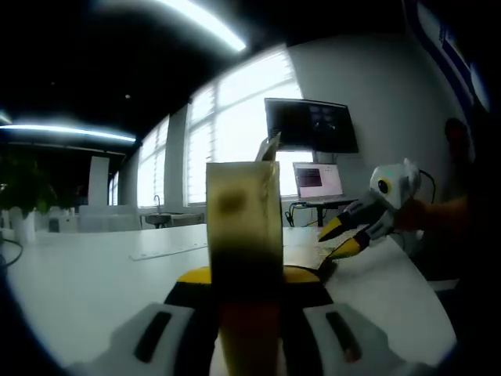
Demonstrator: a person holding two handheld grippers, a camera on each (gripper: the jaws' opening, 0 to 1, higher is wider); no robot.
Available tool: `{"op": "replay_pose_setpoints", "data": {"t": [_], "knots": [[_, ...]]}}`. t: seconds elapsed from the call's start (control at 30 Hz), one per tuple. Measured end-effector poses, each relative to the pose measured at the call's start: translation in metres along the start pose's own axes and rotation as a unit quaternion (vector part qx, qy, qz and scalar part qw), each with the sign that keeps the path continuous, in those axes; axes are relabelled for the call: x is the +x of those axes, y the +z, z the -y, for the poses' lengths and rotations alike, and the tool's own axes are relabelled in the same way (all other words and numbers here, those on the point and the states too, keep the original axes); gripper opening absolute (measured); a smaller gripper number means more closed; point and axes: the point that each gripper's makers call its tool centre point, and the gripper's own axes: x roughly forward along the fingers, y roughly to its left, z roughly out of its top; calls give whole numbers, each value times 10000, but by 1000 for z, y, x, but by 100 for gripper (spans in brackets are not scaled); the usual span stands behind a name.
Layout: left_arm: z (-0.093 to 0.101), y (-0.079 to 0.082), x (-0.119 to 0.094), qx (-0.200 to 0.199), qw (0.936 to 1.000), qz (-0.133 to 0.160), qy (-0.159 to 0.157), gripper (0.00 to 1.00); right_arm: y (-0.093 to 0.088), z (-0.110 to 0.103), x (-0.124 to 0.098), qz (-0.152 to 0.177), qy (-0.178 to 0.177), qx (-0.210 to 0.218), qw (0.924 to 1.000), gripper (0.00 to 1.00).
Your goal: Extract single mask from mask box in order stack masks on table
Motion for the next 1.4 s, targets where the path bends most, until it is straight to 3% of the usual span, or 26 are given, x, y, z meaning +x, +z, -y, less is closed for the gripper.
{"op": "replay_pose_setpoints", "data": {"t": [0.3,0.43,0.6,0.77,0.83,0.97,1.2,1.3,1.4], "knots": [[0,0,0,-5,10000,2,2,31,39,3,-10,645,145,510,9965,20],[0,-1,0,-3,10000,1,2,31,57,-1,-15,1023,278,1005,9893,21],[1,-1,0,-9,10000,2,0,31,86,-5,-26,1651,482,1639,9714,24],[2,-1,0,-5,10000,1,1,31,79,6,-22,1840,412,2046,9605,28],[3,-1,0,-5,10000,1,3,31,79,9,-25,1981,150,1987,9597,28],[3,-1,0,-12,10000,4,3,31,77,-4,-24,2098,196,2278,9506,33],[2,-1,0,-19,10000,4,2,31,50,-9,-12,2109,132,2364,9484,35],[1,-1,0,-19,10000,4,2,31,45,-8,-10,2233,137,2541,9410,36],[0,-1,0,-24,10000,5,3,31,37,-6,-6,2082,46,2611,9426,38]]}}
